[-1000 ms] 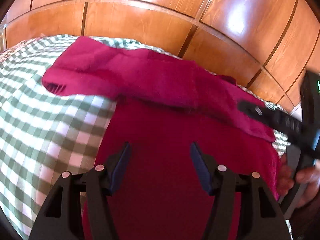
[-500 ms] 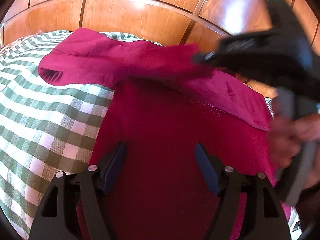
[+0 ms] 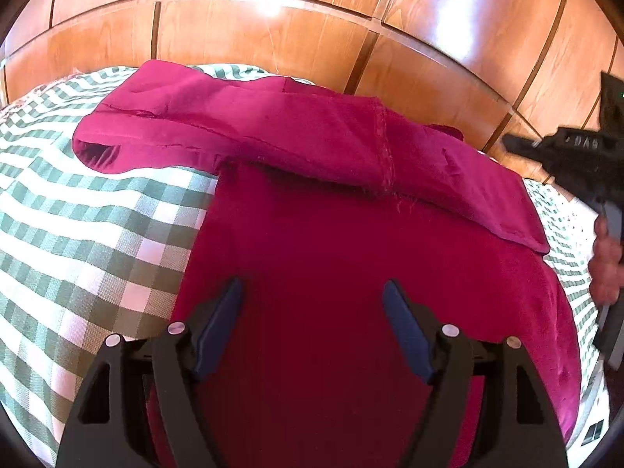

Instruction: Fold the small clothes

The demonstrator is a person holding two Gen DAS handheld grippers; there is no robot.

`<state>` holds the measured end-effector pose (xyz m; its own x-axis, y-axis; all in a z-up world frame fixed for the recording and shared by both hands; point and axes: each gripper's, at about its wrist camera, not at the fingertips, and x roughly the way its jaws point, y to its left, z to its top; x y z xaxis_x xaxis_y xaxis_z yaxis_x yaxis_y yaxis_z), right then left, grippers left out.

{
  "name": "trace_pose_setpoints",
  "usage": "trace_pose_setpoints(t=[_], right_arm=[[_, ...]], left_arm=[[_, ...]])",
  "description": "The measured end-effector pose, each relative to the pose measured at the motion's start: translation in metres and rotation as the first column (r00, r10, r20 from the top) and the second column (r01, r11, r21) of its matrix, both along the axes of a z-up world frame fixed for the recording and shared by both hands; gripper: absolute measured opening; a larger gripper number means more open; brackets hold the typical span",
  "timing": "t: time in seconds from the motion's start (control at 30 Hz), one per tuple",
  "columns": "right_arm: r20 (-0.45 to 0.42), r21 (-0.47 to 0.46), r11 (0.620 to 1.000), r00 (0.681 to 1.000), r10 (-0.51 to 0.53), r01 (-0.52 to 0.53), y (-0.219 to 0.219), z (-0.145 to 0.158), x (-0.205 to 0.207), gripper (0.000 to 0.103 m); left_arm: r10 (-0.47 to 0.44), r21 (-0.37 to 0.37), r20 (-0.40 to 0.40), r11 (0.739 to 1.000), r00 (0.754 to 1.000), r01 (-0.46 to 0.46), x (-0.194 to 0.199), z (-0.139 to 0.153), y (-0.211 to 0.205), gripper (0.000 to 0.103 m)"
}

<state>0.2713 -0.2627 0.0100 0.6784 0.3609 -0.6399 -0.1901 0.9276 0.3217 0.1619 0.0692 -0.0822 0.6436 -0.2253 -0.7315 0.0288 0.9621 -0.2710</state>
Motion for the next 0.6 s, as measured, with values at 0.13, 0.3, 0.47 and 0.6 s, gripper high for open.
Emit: trace_pose_setpoints(t=[0.13, 0.3, 0.47, 0.6], right_arm=[[-0.02, 0.044, 0.999, 0.999, 0.028, -0.027, 0.019, -0.018, 0.008, 0.069], [-0.09, 0.061, 0.99, 0.987, 0.136, -0.13, 0.067, -0.035, 0.026, 0.067], [-0.147, -0.016, 0.978, 0.968, 0.202, -0.207, 0.117, -0.053, 0.046, 0.034], [-0.066, -0.116, 0.971, 0.977, 0.205, -0.212, 0.131, -0.028, 0.035, 0.004]], left_arm=[[0.001, -0.005, 0.001, 1.0, 1.0, -0.001, 0.003, -0.001, -0.002, 0.074], [0.002, -0.016, 0.008, 1.0, 1.0, -0.002, 0.0, -0.001, 0.002, 0.075], [-0.003, -0.021, 0.013, 1.0, 1.0, 0.004, -0.002, -0.001, 0.003, 0.077], [-0.004, -0.031, 0.017, 0.999, 1.0, 0.005, -0.004, -0.001, 0.004, 0.077]])
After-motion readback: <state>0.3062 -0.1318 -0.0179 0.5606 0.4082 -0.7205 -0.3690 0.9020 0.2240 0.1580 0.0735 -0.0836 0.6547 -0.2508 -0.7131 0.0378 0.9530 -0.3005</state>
